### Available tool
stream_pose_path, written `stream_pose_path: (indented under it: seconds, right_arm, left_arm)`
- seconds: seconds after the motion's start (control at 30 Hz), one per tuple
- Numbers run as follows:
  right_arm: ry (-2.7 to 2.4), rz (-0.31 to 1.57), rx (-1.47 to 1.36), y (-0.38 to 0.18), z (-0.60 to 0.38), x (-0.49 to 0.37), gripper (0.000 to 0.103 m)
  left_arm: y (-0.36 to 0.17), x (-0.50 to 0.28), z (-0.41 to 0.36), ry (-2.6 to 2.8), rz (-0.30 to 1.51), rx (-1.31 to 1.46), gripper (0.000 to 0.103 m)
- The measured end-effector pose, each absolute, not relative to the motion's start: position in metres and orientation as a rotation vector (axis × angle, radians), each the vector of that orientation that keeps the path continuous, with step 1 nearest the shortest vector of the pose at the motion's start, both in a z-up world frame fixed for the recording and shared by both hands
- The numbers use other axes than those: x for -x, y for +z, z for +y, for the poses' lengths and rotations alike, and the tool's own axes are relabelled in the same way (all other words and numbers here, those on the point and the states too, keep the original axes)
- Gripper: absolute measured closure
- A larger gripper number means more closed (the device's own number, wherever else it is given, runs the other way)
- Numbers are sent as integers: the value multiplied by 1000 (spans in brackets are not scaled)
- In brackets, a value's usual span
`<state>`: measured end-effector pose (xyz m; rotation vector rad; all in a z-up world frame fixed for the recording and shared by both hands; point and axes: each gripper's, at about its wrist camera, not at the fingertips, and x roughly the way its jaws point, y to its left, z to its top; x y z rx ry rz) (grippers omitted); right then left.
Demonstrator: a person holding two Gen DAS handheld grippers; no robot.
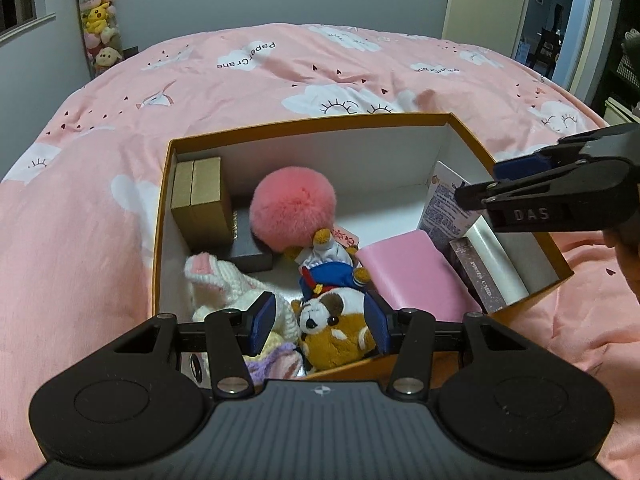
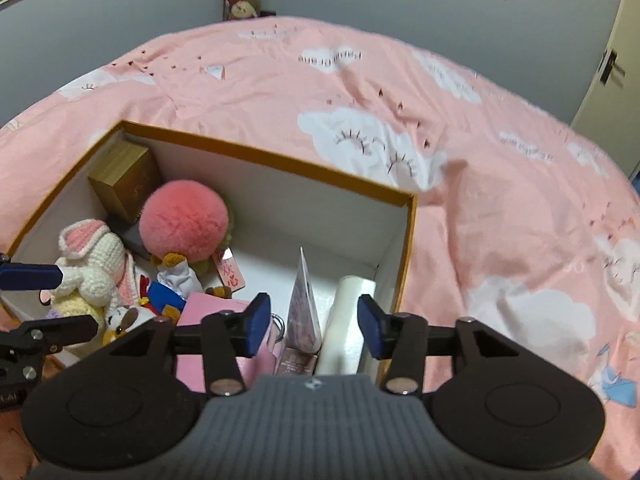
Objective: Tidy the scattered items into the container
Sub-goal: 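Lower the pompom into the box with the left gripper while the right drops the lotion tube, then withdraw both grippers toward the compact mirror and crocheted orange on the bed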
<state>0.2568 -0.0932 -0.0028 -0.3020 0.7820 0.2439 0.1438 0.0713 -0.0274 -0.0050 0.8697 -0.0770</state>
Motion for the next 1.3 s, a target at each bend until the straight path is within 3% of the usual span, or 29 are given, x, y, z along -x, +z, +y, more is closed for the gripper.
stream_pose_path:
  seconds: [0.3, 0.57, 1.2, 1.3]
  right_arm:
    - [250, 583, 249, 18, -101, -213, 46]
    - [356, 438, 12, 33, -107, -167, 39]
    - [479, 592, 36, -10, -59, -120, 40]
    - [474, 667, 73, -28, -51, -123, 50]
  left_arm:
    - [-18, -128, 76, -76, 857, 14, 46]
    - [-7, -108, 87, -53, 863, 14, 46]
    - [-30, -65, 117, -45, 1058, 68, 46]
    - [-38, -60, 126, -79, 1118, 76, 47]
